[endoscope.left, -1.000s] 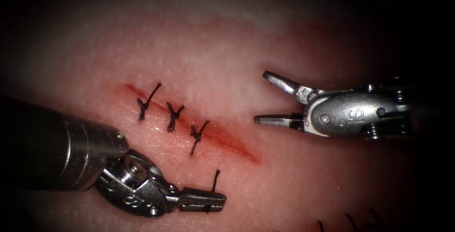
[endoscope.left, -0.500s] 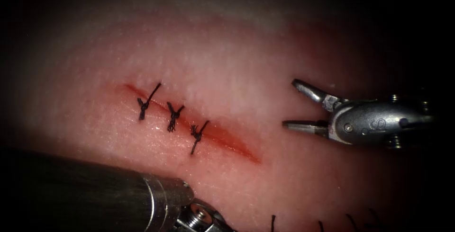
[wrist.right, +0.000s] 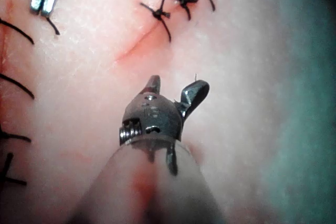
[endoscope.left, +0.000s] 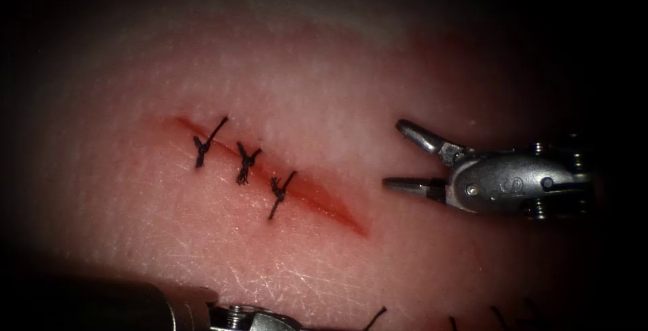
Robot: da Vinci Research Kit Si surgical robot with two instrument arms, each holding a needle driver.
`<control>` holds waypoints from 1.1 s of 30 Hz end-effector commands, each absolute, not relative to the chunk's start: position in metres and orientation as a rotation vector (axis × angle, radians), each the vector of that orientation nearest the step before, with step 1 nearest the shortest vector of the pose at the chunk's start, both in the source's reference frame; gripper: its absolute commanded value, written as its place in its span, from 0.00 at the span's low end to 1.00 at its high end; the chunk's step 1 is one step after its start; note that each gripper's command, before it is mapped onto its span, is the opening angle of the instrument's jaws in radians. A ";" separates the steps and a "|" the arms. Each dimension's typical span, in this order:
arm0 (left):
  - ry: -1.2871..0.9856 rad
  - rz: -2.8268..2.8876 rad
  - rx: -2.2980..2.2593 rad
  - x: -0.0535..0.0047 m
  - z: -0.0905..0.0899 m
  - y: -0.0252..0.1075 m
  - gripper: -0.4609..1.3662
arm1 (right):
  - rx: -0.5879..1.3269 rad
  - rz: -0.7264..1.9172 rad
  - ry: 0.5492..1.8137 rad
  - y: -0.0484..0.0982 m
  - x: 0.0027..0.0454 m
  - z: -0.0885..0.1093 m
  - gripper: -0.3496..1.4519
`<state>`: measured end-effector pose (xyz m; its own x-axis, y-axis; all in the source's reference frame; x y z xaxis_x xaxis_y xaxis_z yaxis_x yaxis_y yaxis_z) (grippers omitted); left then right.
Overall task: Wound Closure
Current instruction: Drop the suture end from the left gripper
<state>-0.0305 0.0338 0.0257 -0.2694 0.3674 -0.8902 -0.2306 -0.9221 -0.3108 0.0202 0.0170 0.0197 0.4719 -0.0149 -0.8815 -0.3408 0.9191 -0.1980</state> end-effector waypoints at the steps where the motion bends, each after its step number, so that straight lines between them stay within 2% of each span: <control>1: -0.138 2.291 -1.576 -0.0292 0.026 0.034 0.28 | -0.365 0.202 1.066 0.017 0.0202 0.020 0.98; 2: -0.136 2.318 -1.559 -0.0286 0.026 0.034 0.32 | -0.365 0.202 1.066 0.017 0.0202 0.020 0.98; 4: -0.123 2.397 -1.467 -0.0270 0.026 0.035 0.46 | -0.365 0.202 1.066 0.017 0.0202 0.019 0.98; 7: -0.098 2.488 -1.324 -0.0251 0.027 0.035 0.60 | -0.365 0.202 1.066 0.017 0.0202 0.019 0.98; 13: -0.053 2.546 -1.278 -0.0232 0.027 0.035 0.62 | -0.366 0.201 1.066 0.017 0.0202 0.019 0.99; 16: -0.065 2.562 -1.293 -0.0225 0.027 0.035 0.66 | -0.362 0.198 1.063 0.016 0.0201 0.019 0.99; 22: -0.107 2.596 -1.292 -0.0206 0.027 0.035 0.66 | -0.362 0.197 1.064 0.016 0.0200 0.019 0.98; 28: -0.132 2.610 -1.291 -0.0177 0.027 0.035 0.72 | -0.354 0.192 1.057 0.016 0.0199 0.019 0.98; 33: -0.164 2.592 -1.271 -0.0156 0.025 0.037 0.68 | -0.341 0.184 1.047 0.016 0.0199 0.020 0.98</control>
